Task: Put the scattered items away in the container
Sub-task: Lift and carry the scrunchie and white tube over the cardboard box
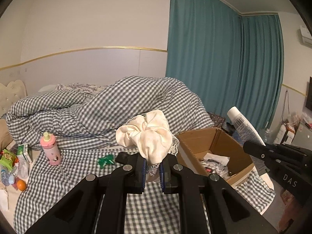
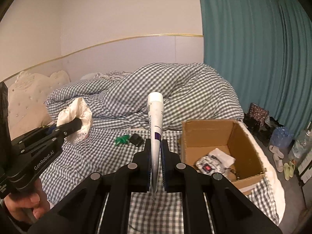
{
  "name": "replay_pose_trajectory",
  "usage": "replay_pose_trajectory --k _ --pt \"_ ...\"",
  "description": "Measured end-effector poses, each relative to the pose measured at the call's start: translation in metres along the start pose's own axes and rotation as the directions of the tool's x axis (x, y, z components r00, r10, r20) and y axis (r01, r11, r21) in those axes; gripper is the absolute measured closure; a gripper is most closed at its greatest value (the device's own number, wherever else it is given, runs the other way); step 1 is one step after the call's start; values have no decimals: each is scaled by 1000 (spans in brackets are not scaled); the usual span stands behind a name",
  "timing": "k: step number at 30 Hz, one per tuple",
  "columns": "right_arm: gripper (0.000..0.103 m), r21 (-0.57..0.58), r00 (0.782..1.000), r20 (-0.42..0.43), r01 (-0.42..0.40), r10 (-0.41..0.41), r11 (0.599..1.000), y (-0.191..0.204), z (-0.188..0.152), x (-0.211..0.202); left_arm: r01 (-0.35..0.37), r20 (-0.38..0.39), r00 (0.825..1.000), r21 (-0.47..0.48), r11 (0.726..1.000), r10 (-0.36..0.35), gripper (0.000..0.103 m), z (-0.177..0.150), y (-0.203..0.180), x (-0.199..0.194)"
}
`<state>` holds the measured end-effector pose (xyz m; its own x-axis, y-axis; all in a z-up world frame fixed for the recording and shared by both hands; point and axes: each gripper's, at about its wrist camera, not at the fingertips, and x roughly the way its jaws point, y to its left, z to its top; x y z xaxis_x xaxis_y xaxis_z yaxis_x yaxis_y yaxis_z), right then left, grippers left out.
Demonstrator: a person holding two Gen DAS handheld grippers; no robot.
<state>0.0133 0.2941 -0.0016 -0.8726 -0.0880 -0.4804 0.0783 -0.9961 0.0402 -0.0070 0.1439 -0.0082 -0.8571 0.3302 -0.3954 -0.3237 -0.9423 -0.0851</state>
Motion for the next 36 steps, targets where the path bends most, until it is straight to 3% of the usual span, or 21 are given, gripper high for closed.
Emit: replay_pose_trajectory --k 20,36 --pt "95 81 992 13 122 -124 989 -90 -2 -35 149 -20 989 61 987 -148 93 10 -97 35" --pt "95 132 986 -25 166 -165 977 -140 -6 -12 203 -99 976 96 974 -194 93 -2 -136 88"
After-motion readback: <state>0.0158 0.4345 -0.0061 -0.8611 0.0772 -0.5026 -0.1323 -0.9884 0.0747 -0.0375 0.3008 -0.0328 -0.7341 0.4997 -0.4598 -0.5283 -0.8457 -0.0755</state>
